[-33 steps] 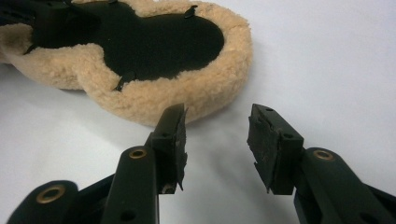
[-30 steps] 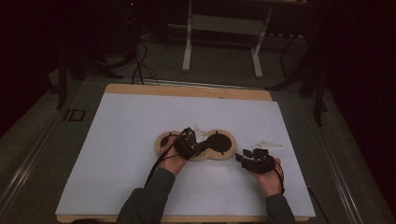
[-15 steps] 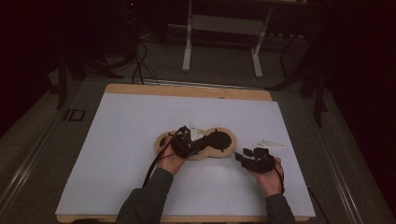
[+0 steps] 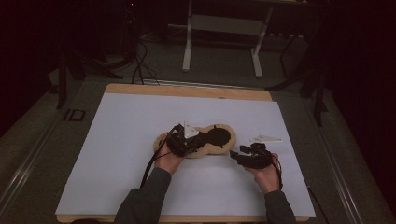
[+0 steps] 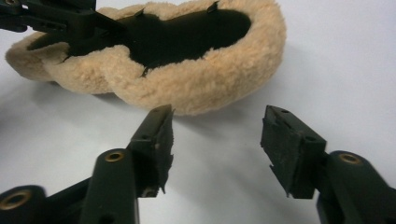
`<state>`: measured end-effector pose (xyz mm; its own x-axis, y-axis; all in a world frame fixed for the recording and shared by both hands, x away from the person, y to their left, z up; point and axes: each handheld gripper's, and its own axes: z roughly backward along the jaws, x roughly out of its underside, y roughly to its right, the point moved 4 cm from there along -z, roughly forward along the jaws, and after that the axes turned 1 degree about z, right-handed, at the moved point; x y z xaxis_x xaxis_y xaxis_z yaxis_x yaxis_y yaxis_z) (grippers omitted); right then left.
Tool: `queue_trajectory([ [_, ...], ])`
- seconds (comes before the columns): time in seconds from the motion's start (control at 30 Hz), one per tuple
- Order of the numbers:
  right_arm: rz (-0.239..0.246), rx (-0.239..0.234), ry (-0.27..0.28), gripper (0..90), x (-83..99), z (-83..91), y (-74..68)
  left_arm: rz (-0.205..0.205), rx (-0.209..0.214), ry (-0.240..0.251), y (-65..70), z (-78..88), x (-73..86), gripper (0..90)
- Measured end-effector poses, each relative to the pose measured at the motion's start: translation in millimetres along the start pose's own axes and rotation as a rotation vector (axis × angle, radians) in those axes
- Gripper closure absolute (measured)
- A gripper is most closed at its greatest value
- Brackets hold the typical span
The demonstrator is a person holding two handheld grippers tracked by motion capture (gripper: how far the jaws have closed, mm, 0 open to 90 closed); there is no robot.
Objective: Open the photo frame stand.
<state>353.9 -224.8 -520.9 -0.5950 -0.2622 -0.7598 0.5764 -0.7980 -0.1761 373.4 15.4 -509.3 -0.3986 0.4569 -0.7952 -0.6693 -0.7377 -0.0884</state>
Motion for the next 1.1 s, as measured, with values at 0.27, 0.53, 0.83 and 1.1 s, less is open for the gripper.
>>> queue_trajectory([
  [0.27, -0.051, -0.061, -0.017, 33.5, -7.6, -5.8, -4.9, 0.003, 0.004, 0.018, -0.2, 3.5, 2.8, 70.4],
  [0.53, -0.089, -0.086, -0.011, 29.7, -19.3, -8.3, -5.9, 0.007, 0.006, 0.042, -0.3, 8.4, 6.7, 70.4],
  [0.83, -0.111, -0.101, -0.008, 26.1, -30.6, -11.8, -9.8, 0.028, 0.001, 0.076, -2.0, 13.9, 10.3, 70.4],
  [1.1, -0.149, -0.108, -0.008, 25.4, -38.6, -14.6, -11.6, 0.038, -0.007, 0.092, -1.7, 16.6, 13.5, 70.4],
])
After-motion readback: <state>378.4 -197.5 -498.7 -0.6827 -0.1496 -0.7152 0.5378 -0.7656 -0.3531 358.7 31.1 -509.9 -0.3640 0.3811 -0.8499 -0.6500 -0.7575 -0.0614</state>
